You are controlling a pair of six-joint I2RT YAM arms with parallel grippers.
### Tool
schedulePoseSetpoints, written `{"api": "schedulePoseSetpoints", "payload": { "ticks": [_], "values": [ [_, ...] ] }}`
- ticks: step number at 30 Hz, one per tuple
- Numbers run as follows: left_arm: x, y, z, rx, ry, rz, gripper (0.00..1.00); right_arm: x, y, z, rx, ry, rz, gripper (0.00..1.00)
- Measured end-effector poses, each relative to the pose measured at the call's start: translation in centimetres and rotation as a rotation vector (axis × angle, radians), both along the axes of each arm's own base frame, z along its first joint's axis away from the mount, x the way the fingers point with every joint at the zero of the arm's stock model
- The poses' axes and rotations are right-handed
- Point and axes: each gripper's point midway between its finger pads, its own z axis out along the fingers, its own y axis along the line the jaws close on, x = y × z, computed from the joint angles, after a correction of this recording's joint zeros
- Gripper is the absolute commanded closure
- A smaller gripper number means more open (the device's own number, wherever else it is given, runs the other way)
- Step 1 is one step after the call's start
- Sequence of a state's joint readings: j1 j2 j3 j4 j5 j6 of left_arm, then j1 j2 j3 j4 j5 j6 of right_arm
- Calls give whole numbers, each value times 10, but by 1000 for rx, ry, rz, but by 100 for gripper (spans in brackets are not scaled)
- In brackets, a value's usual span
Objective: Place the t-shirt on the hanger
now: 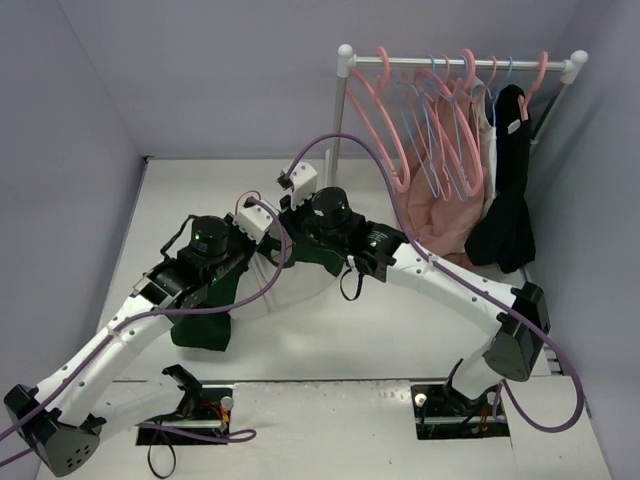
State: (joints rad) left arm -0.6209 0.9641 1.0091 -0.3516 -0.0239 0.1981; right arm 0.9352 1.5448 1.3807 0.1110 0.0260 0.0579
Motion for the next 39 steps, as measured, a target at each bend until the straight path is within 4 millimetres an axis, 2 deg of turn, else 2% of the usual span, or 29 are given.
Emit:
{"api": "schedulePoseSetpoints", "payload": {
  "ticks": [2,5,12,16,20,25,27,30,33,39],
  "values": [
    [-1,-2,-8,-29,0,-3,100,-1,-1,-8,-12,9,-2,100],
    [-1,-7,-7,-84,-37,-11,100,-2,-2,-11,-16,9,1,100],
    [2,-19,7,-177,-118,-51,100,0,-8,0,7,-1,27,70],
    [2,-26,16,-205,-149,-83,100,6,-20,7,12,-5,41,56],
    [0,-31,16,-217,-159,-115,100,21,-50,19,20,-19,65,49],
    [-6,-36,14,-221,-153,-161,100,46,-110,43,14,-82,45,43],
    [-7,-37,14,-223,-151,-174,100,43,-124,54,1,-127,83,40],
    [-9,-40,13,-227,-144,-194,100,30,-131,61,-41,-194,174,39],
    [-11,-42,13,-230,-137,-217,100,19,-130,47,-101,-226,277,38],
    [-20,-48,10,-220,-111,-274,100,12,-123,-16,-218,-145,433,37]
  ]
}}
